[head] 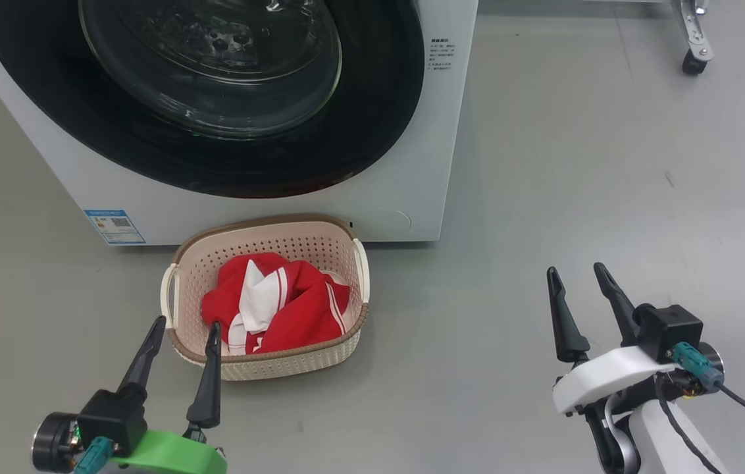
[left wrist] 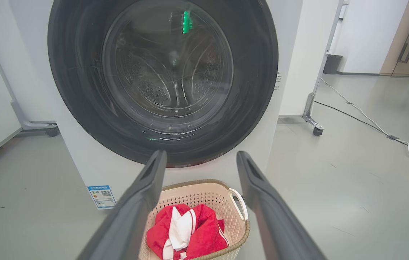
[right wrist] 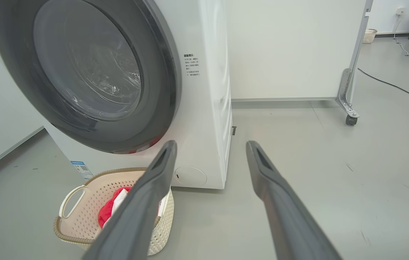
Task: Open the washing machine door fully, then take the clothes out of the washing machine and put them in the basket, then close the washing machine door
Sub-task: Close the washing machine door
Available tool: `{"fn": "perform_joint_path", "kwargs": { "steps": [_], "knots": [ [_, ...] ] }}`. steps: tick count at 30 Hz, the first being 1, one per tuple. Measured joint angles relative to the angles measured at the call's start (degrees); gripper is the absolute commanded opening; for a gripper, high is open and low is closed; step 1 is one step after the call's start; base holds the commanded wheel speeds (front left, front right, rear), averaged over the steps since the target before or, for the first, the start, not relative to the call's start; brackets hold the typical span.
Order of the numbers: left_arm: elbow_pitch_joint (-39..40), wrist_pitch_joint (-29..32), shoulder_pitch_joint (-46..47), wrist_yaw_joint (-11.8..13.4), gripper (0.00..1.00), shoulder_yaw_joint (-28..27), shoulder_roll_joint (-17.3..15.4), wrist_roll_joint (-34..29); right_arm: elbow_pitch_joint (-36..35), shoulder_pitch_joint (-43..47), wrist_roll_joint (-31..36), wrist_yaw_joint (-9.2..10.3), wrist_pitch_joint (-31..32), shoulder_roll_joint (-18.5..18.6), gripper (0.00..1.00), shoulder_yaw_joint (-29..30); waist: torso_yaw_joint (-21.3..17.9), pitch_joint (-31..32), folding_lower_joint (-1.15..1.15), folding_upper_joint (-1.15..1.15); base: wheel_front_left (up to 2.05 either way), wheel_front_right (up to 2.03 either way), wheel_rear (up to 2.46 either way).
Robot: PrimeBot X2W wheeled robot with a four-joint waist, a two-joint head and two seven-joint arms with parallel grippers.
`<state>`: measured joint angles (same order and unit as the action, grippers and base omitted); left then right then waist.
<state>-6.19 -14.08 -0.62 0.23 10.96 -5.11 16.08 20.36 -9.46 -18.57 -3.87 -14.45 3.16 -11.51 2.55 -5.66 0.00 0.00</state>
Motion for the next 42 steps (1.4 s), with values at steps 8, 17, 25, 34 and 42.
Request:
{"fn": "perform_joint_path", "kwargs": {
  "steps": [8,17,25,34,42],
  "knots": [
    [0.69,0.98,-1.86,0.04,1.0,0.16,0.0,0.07,-2.79,5.02,-0.01,1.04,0.01,-0.18,1.0,-0.46,-1.3,1.88,0.0,0.0,0.0,0.0,0.0],
    [1.12,1.67,-3.42,0.26,1.0,0.24,0.0,0.55,-5.32,9.01,-0.69,2.11,0.01,-0.41,1.0,-1.25,-1.96,3.38,0.0,0.0,0.0,0.0,0.0],
    [1.62,2.36,-4.75,0.52,1.0,0.33,0.0,0.56,-7.3,11.51,-1.25,3.04,0.01,-0.54,1.0,-1.64,-2.3,4.35,0.0,0.0,0.0,0.0,0.0],
    [2.46,2.93,-5.14,0.52,1.0,0.58,0.0,0.57,-9.0,13.06,-1.79,4.05,0.01,-0.56,1.0,-1.63,-2.31,4.71,0.0,0.0,0.0,0.0,0.0],
    [3.07,3.47,-5.56,0.56,1.0,0.74,-0.01,0.57,-10.13,14.24,-2.07,4.57,0.01,-0.58,1.0,-1.97,-2.29,4.95,0.0,0.0,0.0,0.0,0.0]
  ]
}}
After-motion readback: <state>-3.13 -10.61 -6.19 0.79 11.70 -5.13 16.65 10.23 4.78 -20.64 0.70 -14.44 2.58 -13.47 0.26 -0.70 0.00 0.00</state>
